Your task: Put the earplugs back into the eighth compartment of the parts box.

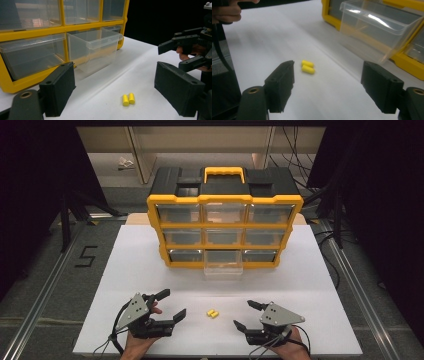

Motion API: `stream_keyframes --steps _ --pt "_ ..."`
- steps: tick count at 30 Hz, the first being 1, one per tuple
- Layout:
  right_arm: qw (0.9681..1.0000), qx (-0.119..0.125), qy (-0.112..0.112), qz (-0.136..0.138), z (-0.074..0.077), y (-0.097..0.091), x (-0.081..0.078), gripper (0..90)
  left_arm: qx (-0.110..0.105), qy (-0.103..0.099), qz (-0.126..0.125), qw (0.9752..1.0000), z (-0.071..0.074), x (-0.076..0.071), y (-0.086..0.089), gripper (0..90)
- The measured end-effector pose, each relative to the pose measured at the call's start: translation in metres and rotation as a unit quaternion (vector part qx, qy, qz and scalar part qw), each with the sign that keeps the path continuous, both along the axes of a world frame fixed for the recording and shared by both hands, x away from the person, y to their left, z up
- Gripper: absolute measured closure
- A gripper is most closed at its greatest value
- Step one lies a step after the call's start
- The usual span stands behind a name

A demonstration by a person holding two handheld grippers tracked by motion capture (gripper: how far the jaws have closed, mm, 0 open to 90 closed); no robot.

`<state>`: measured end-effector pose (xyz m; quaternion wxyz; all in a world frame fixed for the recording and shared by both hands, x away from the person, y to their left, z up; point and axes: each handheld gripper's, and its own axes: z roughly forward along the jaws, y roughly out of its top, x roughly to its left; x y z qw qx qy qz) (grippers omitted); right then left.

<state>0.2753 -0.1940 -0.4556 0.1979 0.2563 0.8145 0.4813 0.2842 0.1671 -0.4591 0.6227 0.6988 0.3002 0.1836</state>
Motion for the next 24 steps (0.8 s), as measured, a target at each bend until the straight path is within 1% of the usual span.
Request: stream_keyframes --steps 1,6,9,10,11,12,15,17,21,22,24 --pt "1.0000 0.000 0.000 0.000 0.000 0.000 0.000 30.0 0.001 0.000 0.000 1.0000 0.000 0.000 0.000 16.7" --pt "0.9989 -0.035 0.014 0.029 -0.003 0.011 0.004 35.5 -0.001 0.000 0.000 1.0000 0.000 0.000 0.000 16.7" --pt "0.9969 -0.062 0.017 0.045 -0.006 0.021 0.008 36.9 0.003 -0.001 -0.002 1.0000 0.000 0.000 0.000 16.6" --pt "0.9960 -0.070 0.022 0.051 -0.007 0.024 0.009 37.2 0.003 -0.001 -0.002 1.0000 0.000 0.000 0.000 16.7" --pt "0.9954 -0.077 0.020 0.054 -0.007 0.027 0.010 37.6 0.003 -0.001 -0.002 1.0000 0.000 0.000 0.000 16.6" --pt "0.9942 -0.087 0.021 0.060 -0.009 0.031 0.012 38.0 0.003 -0.001 -0.002 1.0000 0.000 0.000 0.000 16.7" --pt "0.9913 -0.108 0.030 0.069 -0.013 0.041 0.016 39.9 0.004 -0.001 -0.002 1.0000 0.000 0.000 0.000 16.7" --pt "0.9894 -0.121 0.031 0.074 -0.015 0.046 0.019 41.1 0.004 -0.002 -0.003 1.0000 0.000 0.000 -0.001 16.7" --pt "0.9879 -0.129 0.033 0.081 -0.015 0.051 0.023 45.4 0.005 -0.002 -0.003 1.0000 0.000 0.000 -0.001 16.7" --pt "0.9873 -0.132 0.031 0.084 -0.016 0.052 0.024 45.9 0.005 -0.002 -0.002 1.0000 0.000 -0.001 -0.001 16.7" --pt "0.9859 -0.138 0.035 0.088 -0.017 0.055 0.027 47.3 0.006 -0.002 -0.002 1.0000 -0.001 0.000 -0.001 16.7"
